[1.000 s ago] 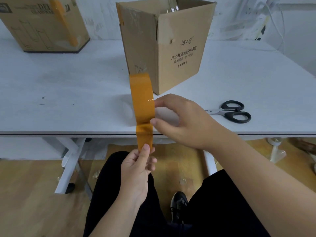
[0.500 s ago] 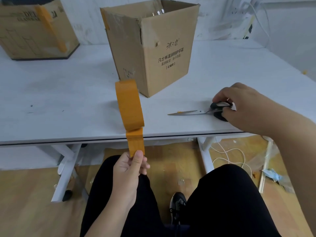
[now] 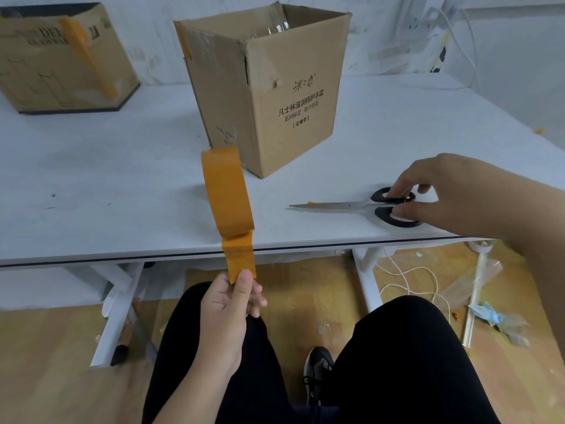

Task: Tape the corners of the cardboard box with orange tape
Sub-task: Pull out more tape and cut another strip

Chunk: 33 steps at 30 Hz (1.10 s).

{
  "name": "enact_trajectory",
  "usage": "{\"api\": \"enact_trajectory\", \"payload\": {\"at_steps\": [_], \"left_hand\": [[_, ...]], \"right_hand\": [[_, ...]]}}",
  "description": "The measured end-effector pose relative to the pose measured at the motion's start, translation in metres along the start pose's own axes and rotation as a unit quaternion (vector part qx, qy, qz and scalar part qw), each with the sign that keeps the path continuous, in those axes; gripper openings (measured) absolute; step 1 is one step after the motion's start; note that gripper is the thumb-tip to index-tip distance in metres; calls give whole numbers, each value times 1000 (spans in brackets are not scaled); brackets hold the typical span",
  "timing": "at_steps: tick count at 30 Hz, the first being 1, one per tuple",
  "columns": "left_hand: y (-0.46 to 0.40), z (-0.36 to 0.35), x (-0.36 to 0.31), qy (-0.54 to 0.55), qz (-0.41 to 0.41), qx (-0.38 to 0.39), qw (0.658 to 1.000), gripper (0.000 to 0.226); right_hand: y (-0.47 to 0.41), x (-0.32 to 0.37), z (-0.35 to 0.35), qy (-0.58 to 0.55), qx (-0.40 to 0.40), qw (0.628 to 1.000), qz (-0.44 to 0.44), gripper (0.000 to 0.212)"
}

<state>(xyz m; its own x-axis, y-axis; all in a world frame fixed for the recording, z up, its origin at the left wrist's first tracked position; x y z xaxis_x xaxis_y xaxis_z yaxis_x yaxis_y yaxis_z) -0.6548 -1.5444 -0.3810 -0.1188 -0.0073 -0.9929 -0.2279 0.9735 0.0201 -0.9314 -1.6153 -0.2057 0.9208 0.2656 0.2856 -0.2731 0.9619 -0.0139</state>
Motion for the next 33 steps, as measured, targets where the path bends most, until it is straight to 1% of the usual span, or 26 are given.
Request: {"api": "enact_trajectory", "payload": {"at_steps": [3, 6, 9, 12, 16, 20, 24, 26, 29, 33], "left_hand": [[-1, 1, 0, -18, 0, 0, 1000, 25], [-1, 1, -3, -23, -16, 14, 1000, 25], [0, 2, -3, -29, -22, 23, 999, 26], [2, 4, 1, -28, -13, 24, 999, 28], [3, 5, 2, -15, -8, 22, 1000, 25], [3, 2, 5, -4, 6, 29, 1000, 28], [3, 1, 5, 5, 8, 40, 999, 36], [3, 1, 4, 10, 8, 45, 999, 36], [3, 2, 5, 14, 11, 39, 999, 33], [3, 2, 7, 22, 14, 38, 999, 30]], "right_hand": [[13, 12, 5, -34, 9, 999, 23, 6], [23, 21, -2, -76, 71, 994, 28, 12], [33, 25, -13, -118, 130, 984, 23, 12], [42, 25, -29, -121, 179, 976, 12, 16], [48, 29, -48, -118, 222, 968, -7, 25], [42, 40, -55, -107, 232, 967, -14, 34], [34, 50, -59, -93, 226, 970, -10, 27], [34, 51, -59, -89, 226, 970, -17, 27], [34, 50, -56, -90, 223, 970, -30, 35], [35, 47, -52, -76, 220, 972, -41, 34]]}}
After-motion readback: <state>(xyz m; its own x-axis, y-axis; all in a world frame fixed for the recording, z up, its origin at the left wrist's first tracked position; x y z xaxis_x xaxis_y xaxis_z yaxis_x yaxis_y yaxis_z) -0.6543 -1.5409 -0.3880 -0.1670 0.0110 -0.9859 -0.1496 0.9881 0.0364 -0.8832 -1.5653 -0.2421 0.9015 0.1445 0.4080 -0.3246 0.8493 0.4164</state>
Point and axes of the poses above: each hand's wrist, its own y-axis away from the middle knuckle, its own z-axis out of the back of the hand, x = y × z, the point moved 6 cm from there along -y, towards the middle knuckle, and after that the axes turned 3 degrees about -y, right-handed, at the moved point
